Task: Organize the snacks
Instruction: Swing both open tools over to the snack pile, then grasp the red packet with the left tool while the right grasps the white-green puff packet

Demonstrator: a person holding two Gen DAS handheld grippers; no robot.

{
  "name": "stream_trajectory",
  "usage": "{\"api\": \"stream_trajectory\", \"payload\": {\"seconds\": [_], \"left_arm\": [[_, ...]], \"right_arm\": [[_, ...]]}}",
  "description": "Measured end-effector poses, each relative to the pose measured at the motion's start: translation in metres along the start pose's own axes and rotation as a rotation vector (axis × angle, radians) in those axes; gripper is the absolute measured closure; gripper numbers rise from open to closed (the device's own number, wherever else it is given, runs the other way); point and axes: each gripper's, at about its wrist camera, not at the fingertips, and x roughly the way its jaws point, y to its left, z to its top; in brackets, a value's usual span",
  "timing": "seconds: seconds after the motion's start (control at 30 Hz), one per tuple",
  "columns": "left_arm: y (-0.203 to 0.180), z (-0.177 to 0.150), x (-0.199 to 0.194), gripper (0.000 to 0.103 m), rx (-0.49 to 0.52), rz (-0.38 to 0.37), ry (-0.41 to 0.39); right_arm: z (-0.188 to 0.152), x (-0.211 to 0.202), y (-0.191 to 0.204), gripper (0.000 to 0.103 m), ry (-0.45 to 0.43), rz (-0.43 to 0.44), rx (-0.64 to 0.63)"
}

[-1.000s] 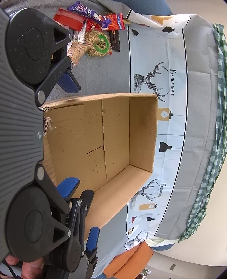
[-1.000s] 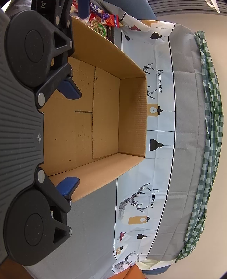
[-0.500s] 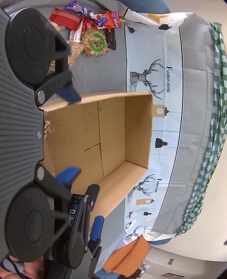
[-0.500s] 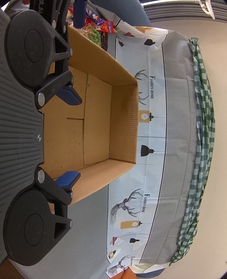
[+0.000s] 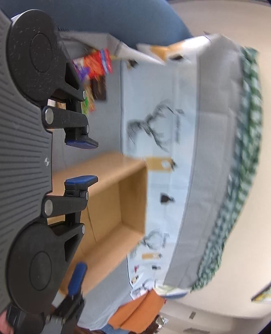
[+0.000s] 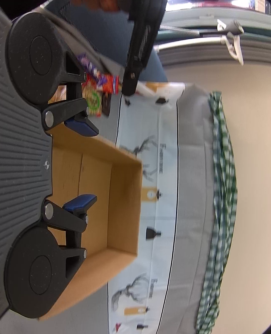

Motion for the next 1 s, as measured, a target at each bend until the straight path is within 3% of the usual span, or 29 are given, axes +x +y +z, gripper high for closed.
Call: {"api": "stream_trajectory", "payload": {"seconds": [0.07,0.13,0.27,0.37,0.53,0.73,0.83,0.9,1.0], "left_arm": [[0.031,-0.013,0.013,0.072,-0.07,0.042,0.04],[0.065,-0.024,0.03,0.079,-0.221,0.071,0.159],[0.099,-0.028,0.038,0.08,-0.355,0.09,0.213],[0.108,-0.031,0.042,0.08,-0.367,0.125,0.242],[0.114,-0.033,0.042,0.08,-0.313,0.21,0.21],[0.125,-0.037,0.05,0.078,-0.352,0.215,0.226],[0.124,-0.039,0.058,0.069,-0.35,0.213,0.267],[0.124,-0.041,0.064,0.055,-0.358,0.205,0.293],[0.126,-0.045,0.071,0.051,-0.366,0.225,0.327]], "right_arm": [[0.001,0.004,0.018,0.039,-0.004,0.055,-0.016],[0.0,0.01,0.039,0.039,0.0,0.108,-0.04],[-0.011,0.029,0.073,0.039,0.056,0.184,-0.091],[-0.022,0.043,0.093,0.041,0.097,0.231,-0.135],[-0.044,0.071,0.114,0.041,0.157,0.257,-0.2],[-0.067,0.103,0.127,0.038,0.25,0.282,-0.25],[-0.072,0.113,0.131,0.033,0.265,0.293,-0.281],[-0.076,0.12,0.134,0.032,0.286,0.294,-0.291],[-0.08,0.125,0.136,0.031,0.311,0.292,-0.299]]}}
